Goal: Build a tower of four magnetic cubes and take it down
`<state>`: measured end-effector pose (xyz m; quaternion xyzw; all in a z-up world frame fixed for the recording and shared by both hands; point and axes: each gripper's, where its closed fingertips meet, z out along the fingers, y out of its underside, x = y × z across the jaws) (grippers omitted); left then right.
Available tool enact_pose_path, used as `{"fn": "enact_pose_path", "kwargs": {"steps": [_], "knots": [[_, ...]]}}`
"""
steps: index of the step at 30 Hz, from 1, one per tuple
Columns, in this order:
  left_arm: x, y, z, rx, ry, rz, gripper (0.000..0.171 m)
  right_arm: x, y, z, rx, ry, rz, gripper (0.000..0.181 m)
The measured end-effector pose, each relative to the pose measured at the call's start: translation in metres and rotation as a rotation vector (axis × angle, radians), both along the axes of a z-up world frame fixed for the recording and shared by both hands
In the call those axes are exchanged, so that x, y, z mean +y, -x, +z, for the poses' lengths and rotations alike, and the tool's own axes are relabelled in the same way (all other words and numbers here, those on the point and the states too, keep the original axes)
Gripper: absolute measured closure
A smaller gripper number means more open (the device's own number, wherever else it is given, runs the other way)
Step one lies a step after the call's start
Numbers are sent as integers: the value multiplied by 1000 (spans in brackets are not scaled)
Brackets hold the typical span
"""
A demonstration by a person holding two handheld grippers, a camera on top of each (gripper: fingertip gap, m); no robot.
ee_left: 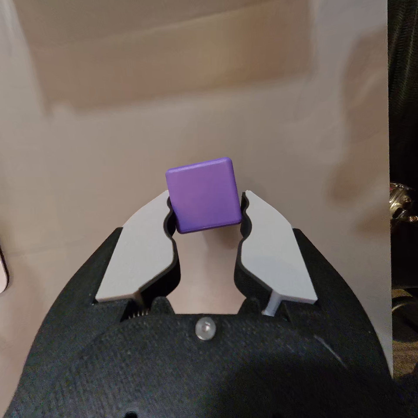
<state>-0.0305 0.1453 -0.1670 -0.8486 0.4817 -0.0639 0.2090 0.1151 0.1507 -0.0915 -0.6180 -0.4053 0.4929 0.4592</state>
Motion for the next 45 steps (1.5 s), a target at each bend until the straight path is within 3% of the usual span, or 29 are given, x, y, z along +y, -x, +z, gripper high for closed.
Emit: {"fn": "enact_pose_path", "kwargs": {"steps": [11,16,23,31,39,45], "knots": [[-3,6,-2,-42,28,36,114,-1,1,0,-2,-2,2,154],[-3,5,17,-156,-7,63,118,-1,1,0,0,-1,4,154],[-8,27,30,-154,-45,130,118,-3,4,0,3,2,18,154],[-13,50,79,-291,-244,226,132,-7,15,1,7,7,57,154],[-31,50,16,-142,-65,260,130,-20,35,1,-4,-8,125,154],[-38,48,8,-179,-56,290,134,-28,45,1,-7,-18,164,154]]}}
